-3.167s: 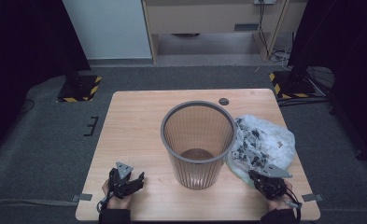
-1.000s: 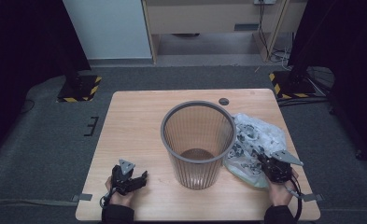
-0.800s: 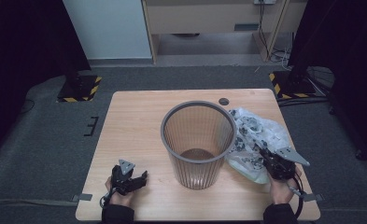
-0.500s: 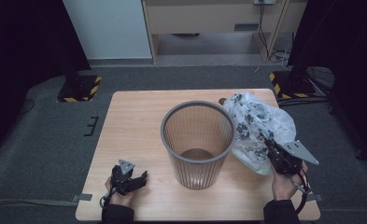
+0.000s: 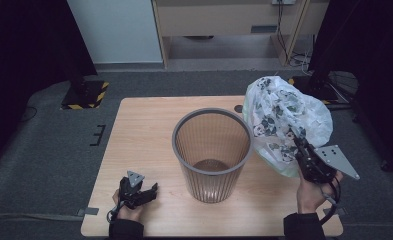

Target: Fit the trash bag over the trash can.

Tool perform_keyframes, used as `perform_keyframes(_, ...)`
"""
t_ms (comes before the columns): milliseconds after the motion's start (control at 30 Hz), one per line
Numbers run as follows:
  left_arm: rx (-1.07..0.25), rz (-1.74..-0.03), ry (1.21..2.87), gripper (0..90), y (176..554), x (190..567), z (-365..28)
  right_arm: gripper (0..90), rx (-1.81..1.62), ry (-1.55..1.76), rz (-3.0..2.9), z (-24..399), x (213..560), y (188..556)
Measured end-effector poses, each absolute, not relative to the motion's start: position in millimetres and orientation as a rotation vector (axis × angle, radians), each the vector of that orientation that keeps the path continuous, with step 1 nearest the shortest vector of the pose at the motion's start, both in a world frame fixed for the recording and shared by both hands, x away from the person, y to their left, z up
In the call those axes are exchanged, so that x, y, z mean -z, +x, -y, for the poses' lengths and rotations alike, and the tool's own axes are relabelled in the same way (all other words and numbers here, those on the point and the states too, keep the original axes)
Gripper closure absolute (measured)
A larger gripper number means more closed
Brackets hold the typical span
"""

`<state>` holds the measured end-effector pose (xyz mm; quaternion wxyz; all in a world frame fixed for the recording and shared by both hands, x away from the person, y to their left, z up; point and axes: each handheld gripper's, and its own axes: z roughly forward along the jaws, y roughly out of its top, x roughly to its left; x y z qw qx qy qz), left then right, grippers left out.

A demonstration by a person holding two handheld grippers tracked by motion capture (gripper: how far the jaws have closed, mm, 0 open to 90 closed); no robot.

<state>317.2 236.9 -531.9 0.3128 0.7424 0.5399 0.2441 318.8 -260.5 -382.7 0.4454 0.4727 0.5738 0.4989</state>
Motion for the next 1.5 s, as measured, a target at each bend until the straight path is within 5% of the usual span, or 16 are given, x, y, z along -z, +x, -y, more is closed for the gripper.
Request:
perform_keyframes(767,-0.644,-1.422,1.958,26.0,317.3,532.0,-237.0,85.9,-1.267,1.02,-1.285,239.6,307.9,273.7)
perform_keyframes(1500,-0.647,-1.416,1.964,26.1,317.4,532.0,-236.9,85.8,-1.35,0.973,-1.279,172.1,313.0,249.8)
